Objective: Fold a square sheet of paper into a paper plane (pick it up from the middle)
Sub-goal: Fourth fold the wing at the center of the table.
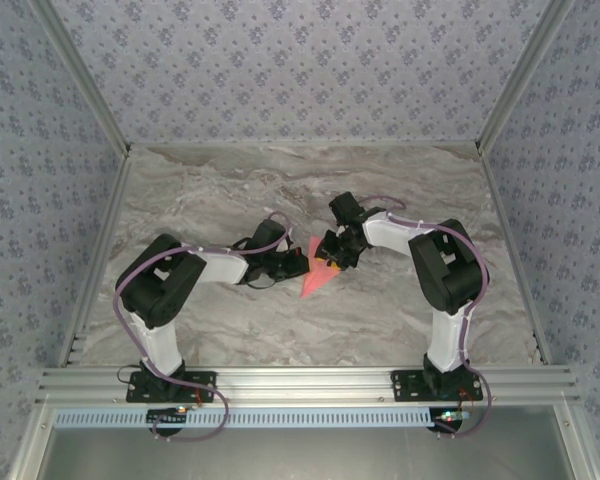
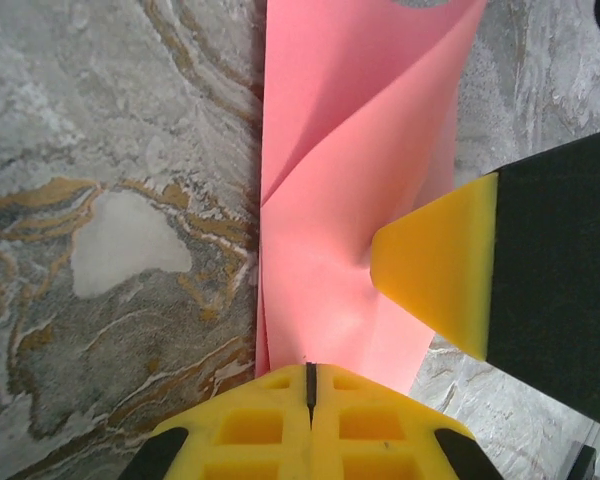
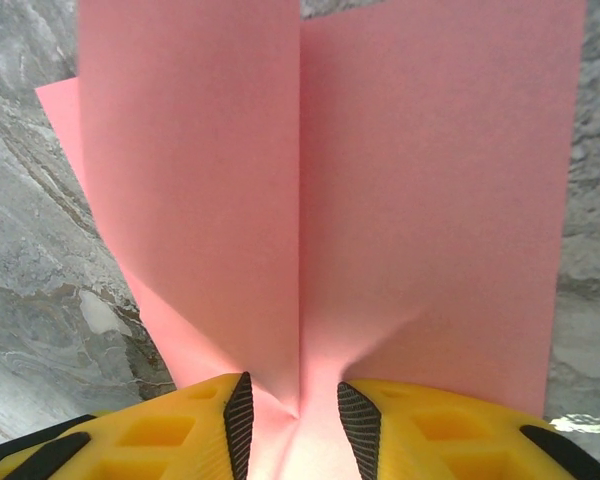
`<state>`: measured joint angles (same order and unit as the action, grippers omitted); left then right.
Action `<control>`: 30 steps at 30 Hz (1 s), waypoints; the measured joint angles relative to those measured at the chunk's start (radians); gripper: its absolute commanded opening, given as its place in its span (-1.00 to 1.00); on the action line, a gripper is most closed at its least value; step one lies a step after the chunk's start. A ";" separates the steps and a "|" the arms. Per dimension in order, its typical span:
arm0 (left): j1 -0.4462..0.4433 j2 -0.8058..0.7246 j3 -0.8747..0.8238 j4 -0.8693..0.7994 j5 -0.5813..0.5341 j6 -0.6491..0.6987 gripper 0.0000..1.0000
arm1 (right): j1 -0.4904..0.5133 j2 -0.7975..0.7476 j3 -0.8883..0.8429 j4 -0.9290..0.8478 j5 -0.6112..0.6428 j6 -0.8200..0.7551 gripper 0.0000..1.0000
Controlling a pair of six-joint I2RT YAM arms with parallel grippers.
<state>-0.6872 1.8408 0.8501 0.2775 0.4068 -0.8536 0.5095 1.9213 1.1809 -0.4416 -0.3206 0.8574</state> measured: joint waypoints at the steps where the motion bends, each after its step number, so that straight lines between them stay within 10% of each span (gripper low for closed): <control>1: 0.000 0.000 0.001 -0.001 0.000 0.000 -0.93 | 0.000 0.001 0.000 -0.001 0.000 0.000 -0.27; 30: 0.000 0.014 0.023 -0.045 -0.003 0.019 -0.94 | 0.003 0.021 0.010 -0.030 0.014 0.000 -0.36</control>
<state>-0.6872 1.8553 0.8730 0.2329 0.4034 -0.8341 0.5125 1.9419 1.1904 -0.4717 -0.3069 0.8570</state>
